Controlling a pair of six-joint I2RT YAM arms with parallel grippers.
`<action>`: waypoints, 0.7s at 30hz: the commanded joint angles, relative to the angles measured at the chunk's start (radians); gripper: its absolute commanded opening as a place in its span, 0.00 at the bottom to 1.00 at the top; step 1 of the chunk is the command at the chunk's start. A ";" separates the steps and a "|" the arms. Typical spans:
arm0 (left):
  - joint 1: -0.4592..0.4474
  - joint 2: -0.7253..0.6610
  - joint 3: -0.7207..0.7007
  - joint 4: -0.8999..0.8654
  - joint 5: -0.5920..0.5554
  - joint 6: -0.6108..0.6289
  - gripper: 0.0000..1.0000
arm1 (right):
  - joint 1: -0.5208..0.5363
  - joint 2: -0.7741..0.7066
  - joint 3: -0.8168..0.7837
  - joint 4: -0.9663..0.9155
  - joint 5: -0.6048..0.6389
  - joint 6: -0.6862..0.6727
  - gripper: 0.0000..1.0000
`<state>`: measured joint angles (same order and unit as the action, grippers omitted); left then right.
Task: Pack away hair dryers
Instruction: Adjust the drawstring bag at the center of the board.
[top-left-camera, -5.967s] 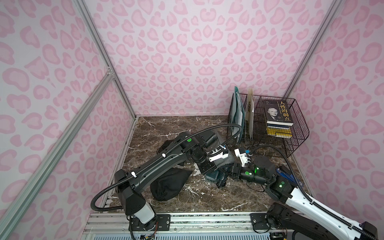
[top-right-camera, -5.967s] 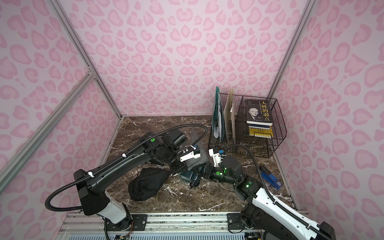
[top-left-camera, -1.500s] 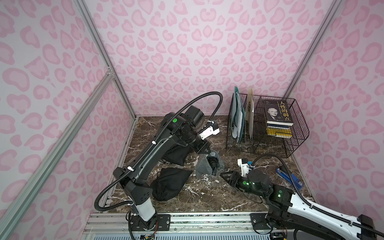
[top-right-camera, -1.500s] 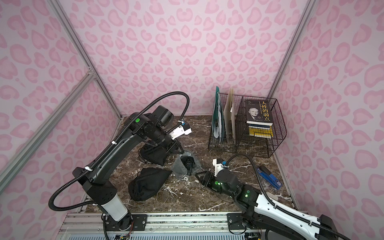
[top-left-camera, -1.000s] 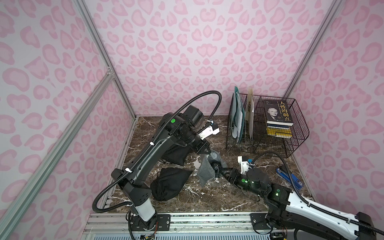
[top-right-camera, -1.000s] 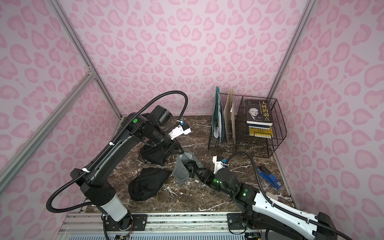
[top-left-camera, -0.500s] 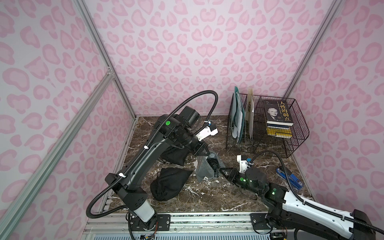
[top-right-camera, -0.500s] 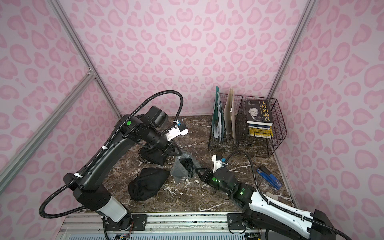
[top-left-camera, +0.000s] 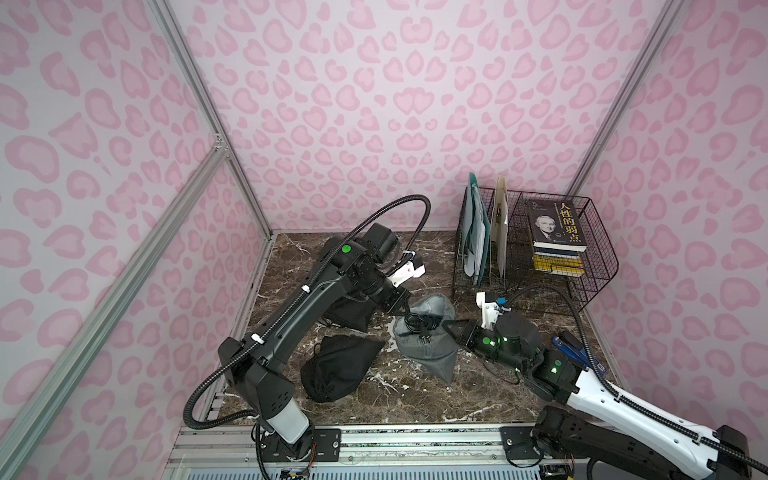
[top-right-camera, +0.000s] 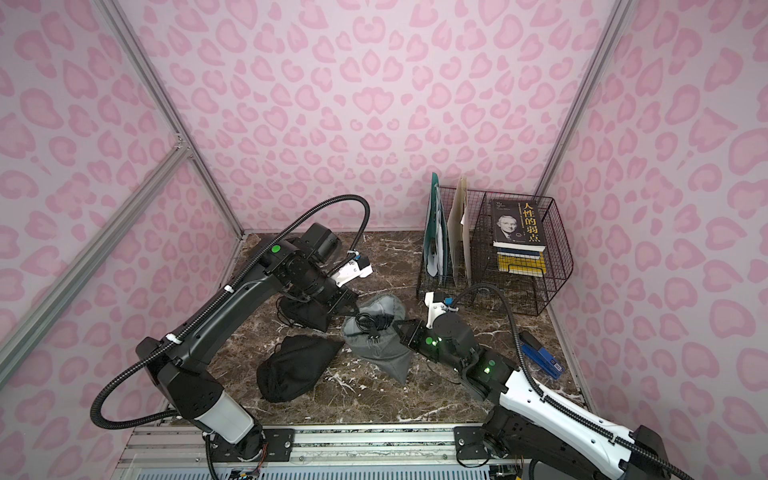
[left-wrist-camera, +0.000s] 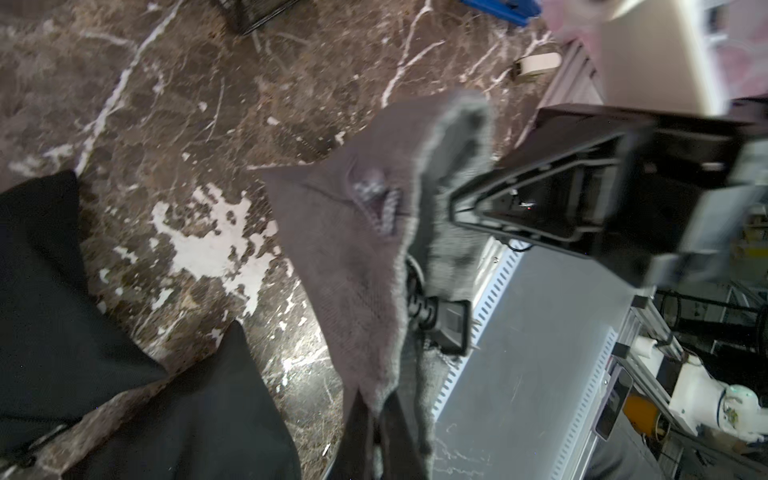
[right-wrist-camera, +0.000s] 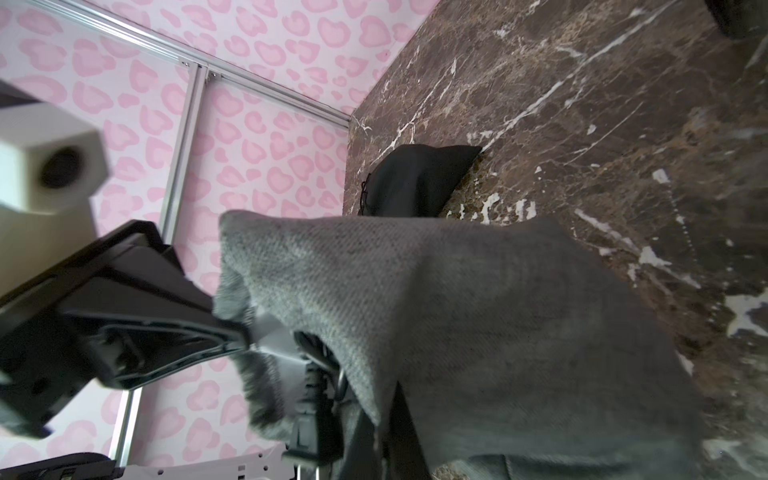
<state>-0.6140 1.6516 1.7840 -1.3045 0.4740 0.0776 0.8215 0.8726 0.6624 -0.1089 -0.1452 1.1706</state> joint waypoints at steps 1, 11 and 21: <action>0.063 0.009 -0.027 0.051 -0.038 -0.048 0.01 | -0.031 0.034 0.050 -0.082 -0.108 -0.084 0.00; 0.140 0.009 -0.053 0.054 -0.031 -0.058 0.01 | -0.087 0.148 0.168 -0.087 -0.287 -0.200 0.00; 0.138 -0.007 0.087 0.001 0.051 0.006 0.01 | -0.088 0.237 0.187 0.051 -0.392 -0.220 0.00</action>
<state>-0.4751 1.6585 1.8202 -1.2869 0.4416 0.0429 0.7338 1.0924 0.8608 -0.1593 -0.4923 0.9585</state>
